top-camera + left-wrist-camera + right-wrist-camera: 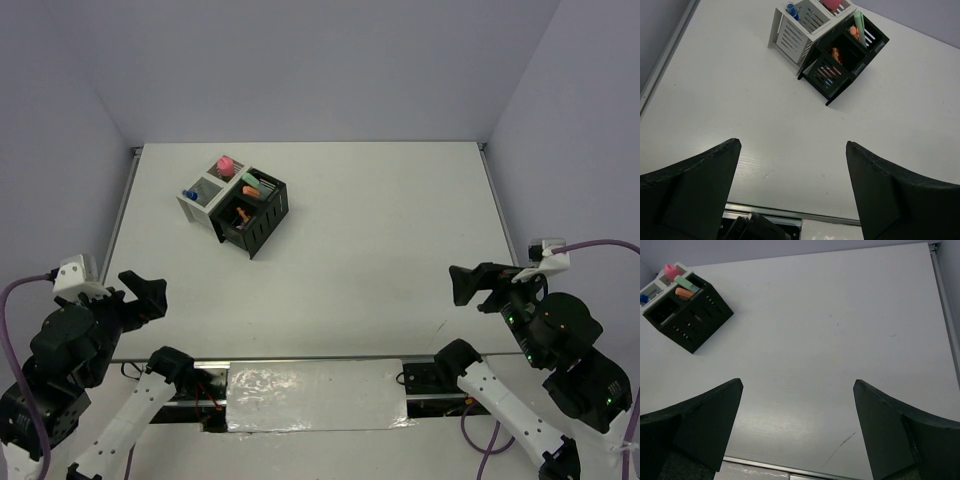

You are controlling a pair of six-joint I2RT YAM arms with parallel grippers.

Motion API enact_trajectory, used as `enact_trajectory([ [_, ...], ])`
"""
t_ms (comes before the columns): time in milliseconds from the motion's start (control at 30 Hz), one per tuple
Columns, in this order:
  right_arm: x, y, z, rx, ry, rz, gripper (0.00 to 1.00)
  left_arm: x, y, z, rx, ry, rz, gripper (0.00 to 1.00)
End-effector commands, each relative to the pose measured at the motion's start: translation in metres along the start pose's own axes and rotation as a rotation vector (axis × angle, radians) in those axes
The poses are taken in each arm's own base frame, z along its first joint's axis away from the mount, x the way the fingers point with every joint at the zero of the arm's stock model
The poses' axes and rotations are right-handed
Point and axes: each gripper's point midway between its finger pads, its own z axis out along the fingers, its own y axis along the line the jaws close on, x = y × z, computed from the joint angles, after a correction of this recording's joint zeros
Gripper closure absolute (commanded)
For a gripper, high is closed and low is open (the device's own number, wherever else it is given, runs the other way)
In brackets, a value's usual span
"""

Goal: Sort the stationery into containers
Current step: Reset both arms

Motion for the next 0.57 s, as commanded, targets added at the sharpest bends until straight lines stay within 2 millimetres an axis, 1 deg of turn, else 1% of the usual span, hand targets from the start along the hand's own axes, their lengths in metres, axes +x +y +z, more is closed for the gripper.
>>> enact_trajectory([
  [0,-0.004,-0.0089,-0.0011,0.05,-0.024,0.02,0.0,-0.0074,0.0003,0.0023,-0.017,-0.008,0.03,0.01],
  [167,-0.0006,-0.0114,-0.0037,0.06,-0.015,0.035,0.0,-0.0018,0.0003,0.0076,-0.024,0.007,0.031,0.01],
  [300,0.0009,-0.0114,-0.0052,0.056,-0.015,0.047,0.0,-0.0012,-0.0006,0.0084,-0.024,0.012,0.03,0.01],
  [533,0.0029,-0.0056,-0.002,0.037,0.004,0.057,0.0,-0.0017,0.0006,0.0103,-0.038,0.014,0.031,0.01],
])
